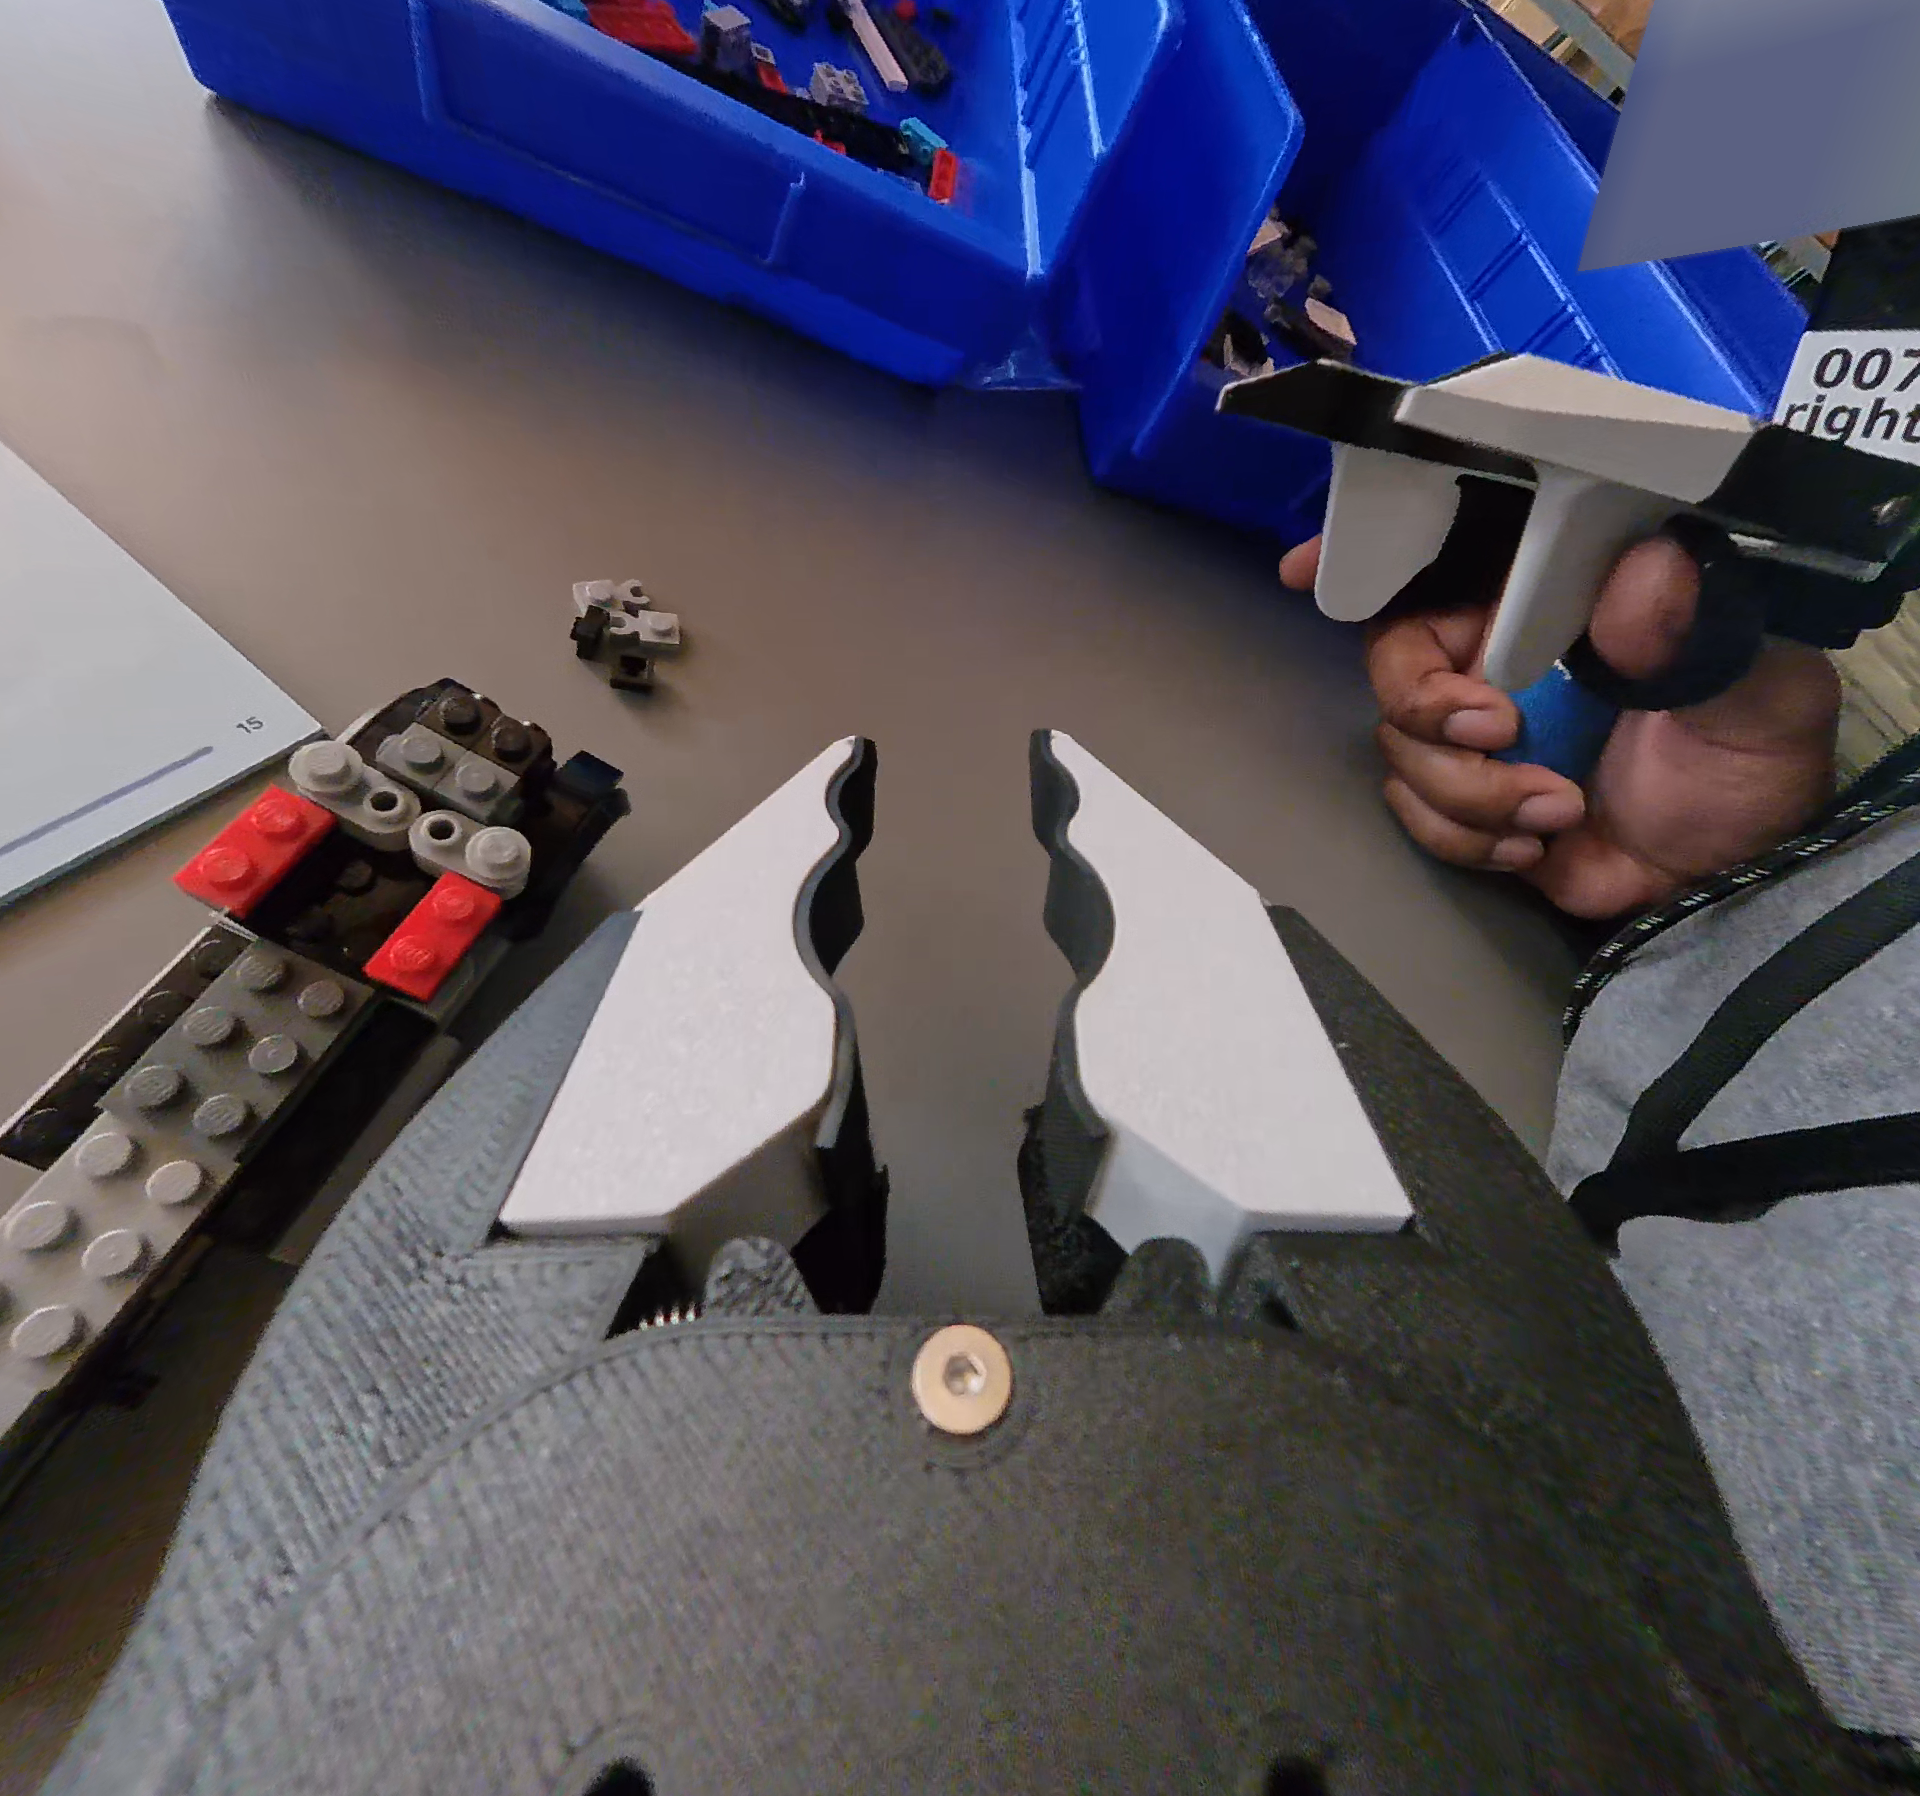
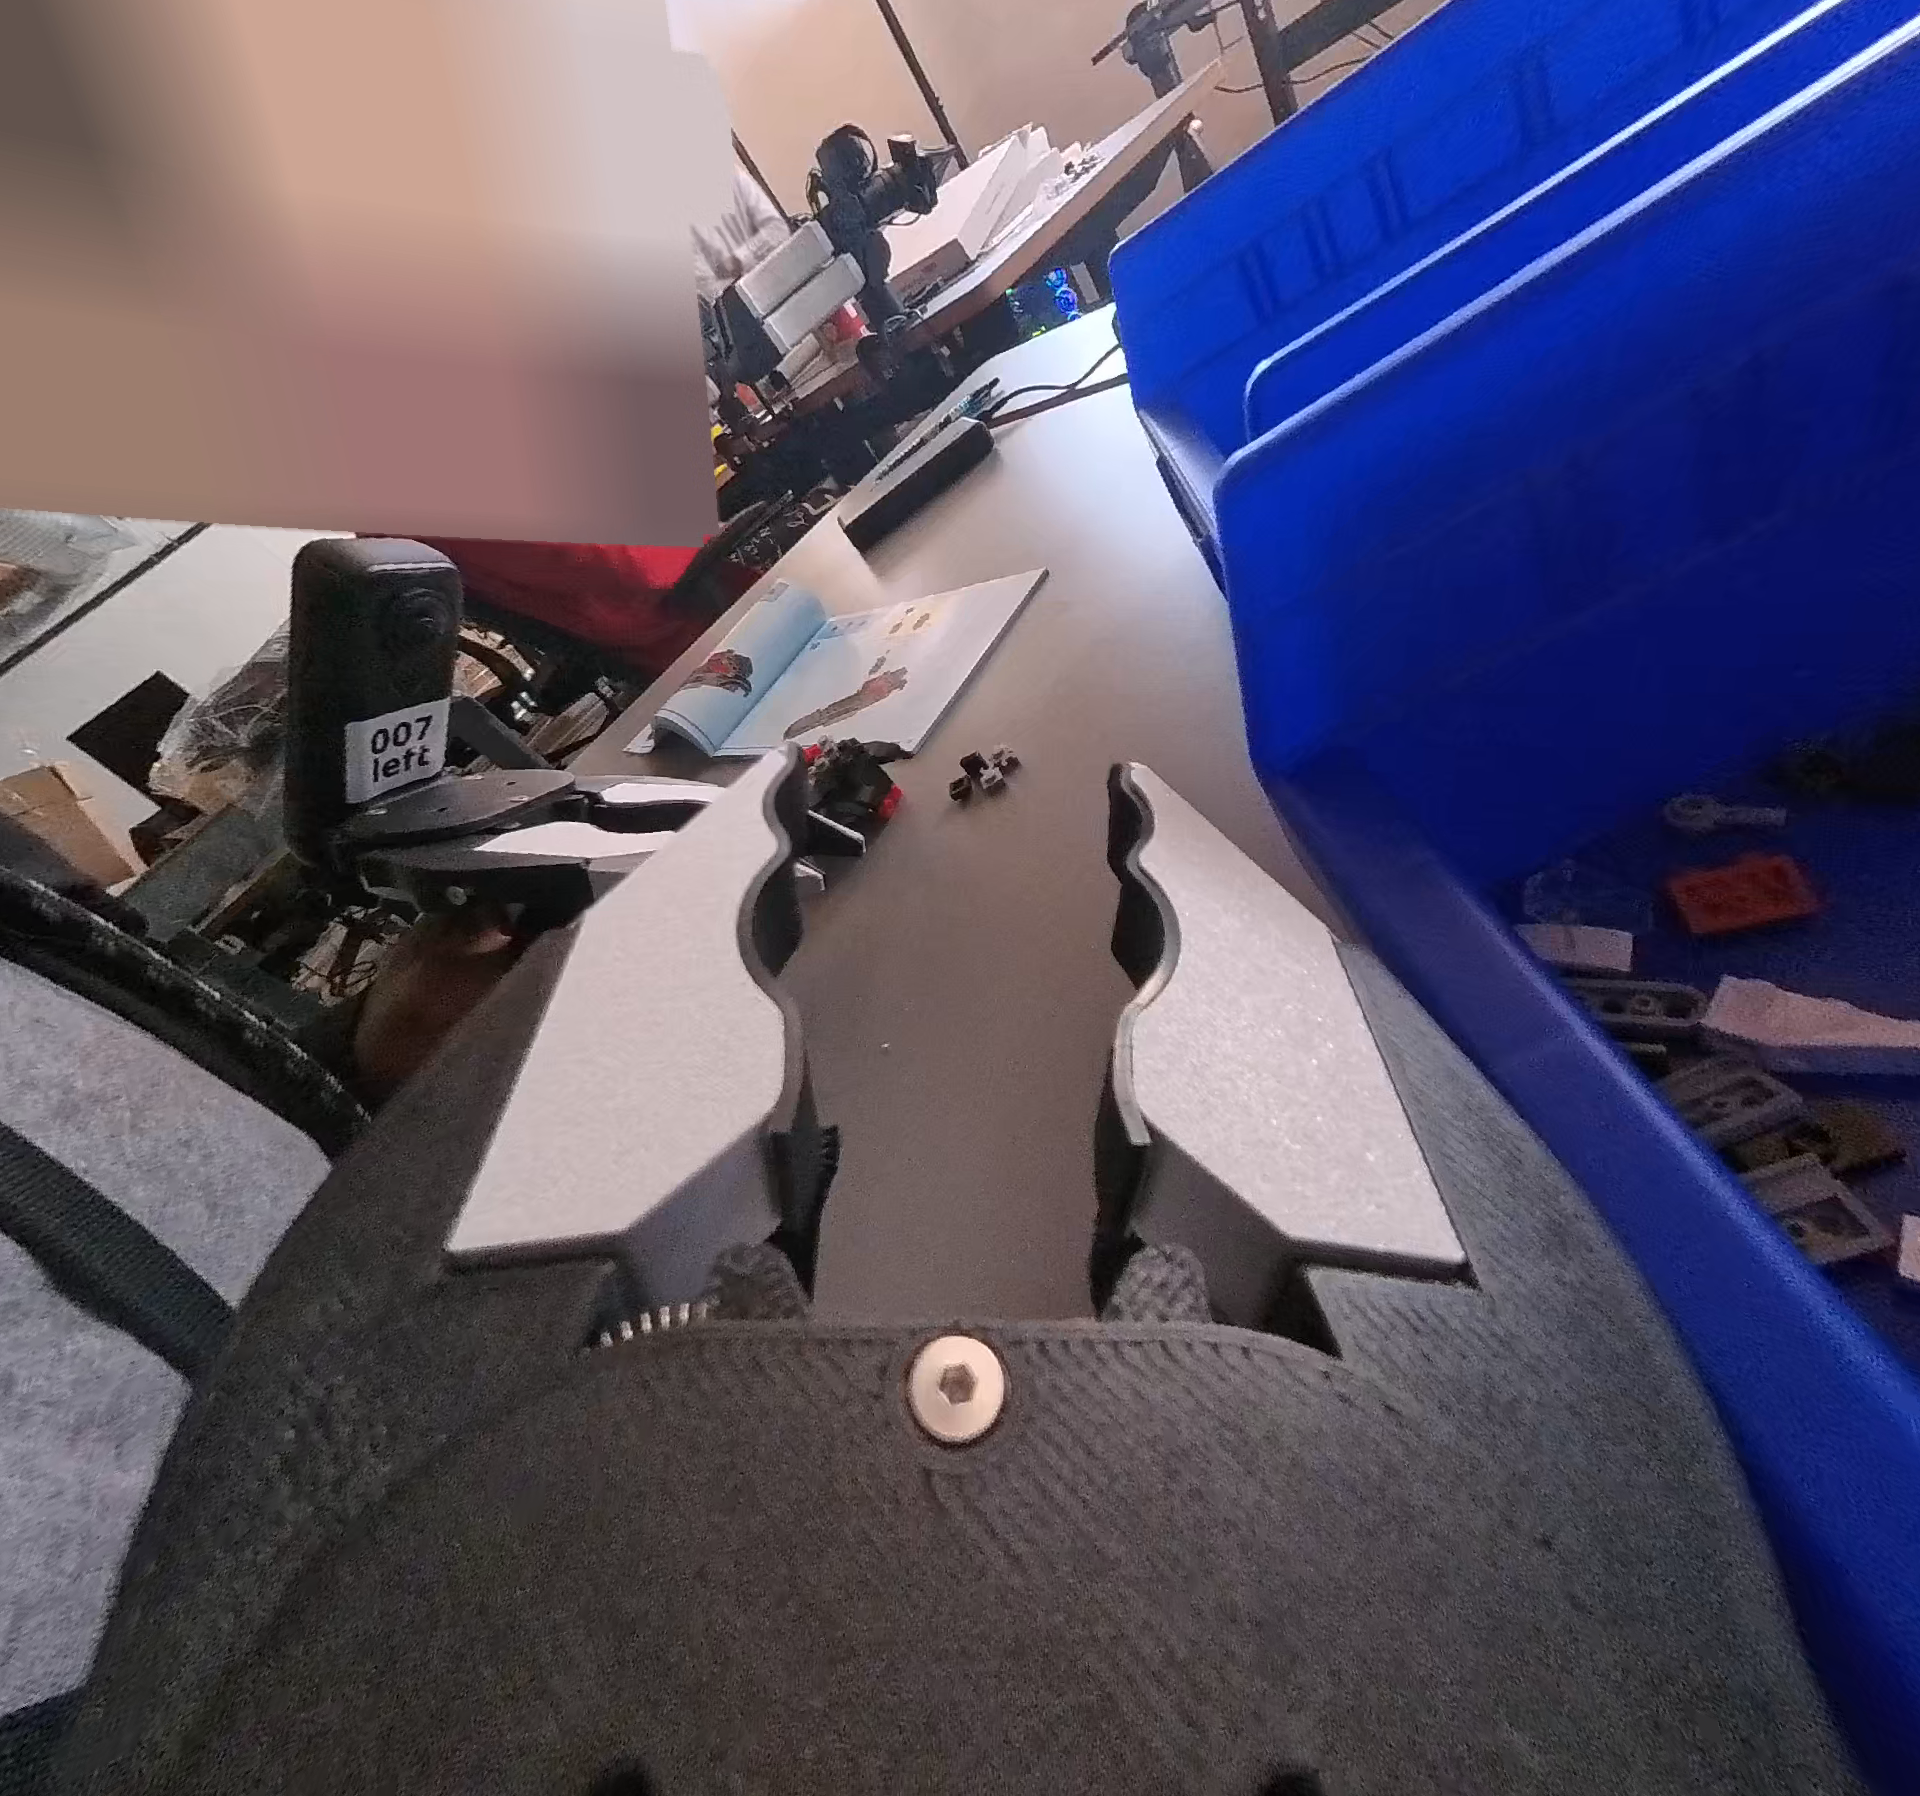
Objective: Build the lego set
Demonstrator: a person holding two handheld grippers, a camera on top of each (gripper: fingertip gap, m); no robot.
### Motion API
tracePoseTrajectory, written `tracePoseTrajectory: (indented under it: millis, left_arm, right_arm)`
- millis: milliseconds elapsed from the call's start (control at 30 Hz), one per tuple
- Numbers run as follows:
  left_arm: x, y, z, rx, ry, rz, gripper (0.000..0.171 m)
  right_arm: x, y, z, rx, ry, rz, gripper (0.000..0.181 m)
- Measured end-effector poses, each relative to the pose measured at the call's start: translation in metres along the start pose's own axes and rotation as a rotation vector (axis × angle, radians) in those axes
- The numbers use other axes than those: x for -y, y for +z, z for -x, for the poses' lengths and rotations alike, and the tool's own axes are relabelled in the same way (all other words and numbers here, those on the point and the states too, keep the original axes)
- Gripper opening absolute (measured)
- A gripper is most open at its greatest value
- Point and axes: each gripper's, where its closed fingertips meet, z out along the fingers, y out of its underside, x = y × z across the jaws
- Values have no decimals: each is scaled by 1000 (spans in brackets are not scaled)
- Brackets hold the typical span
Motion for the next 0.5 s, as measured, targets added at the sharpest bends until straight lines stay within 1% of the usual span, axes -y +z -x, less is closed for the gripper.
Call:
tracePoseTrajectory:
  millis: [200, 500]
  left_arm:
    - [0, 0, 2, 4, -7, 2, 31]
    - [0, 1, 4, 19, -18, 4, 29]
  right_arm:
    - [-3, 2, -7, -45, 8, 21, 53]
    - [-5, 4, -11, -75, 10, 36, 31]
